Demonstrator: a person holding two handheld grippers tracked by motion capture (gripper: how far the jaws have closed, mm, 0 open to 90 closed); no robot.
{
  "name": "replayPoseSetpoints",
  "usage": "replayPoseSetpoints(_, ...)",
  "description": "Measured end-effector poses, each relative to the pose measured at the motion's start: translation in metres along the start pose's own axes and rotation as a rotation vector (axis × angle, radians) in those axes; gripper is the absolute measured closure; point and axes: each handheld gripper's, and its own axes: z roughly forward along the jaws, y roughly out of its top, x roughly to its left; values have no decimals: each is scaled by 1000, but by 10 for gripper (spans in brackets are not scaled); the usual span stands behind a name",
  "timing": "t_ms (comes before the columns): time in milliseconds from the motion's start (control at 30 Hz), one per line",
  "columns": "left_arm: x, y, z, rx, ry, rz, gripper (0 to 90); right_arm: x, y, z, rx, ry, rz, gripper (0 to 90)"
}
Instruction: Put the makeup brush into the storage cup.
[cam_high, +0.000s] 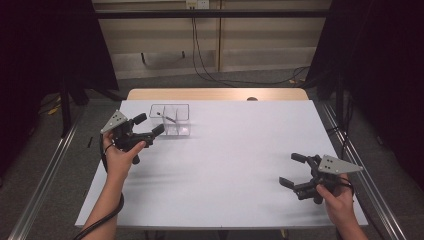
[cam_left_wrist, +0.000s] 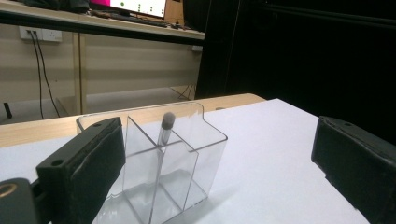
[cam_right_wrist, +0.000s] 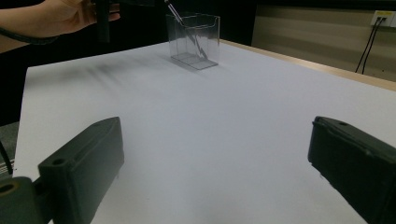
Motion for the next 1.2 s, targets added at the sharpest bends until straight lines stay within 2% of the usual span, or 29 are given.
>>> replayPoseSetpoints(667,-6,-11,-15,10,-6,16,10,0,0,0,-2,1,-2,32)
replayPoseSetpoints(1200,-13,-20,-26,40,-32,56,6,-1,0,0,-6,-2,3,31)
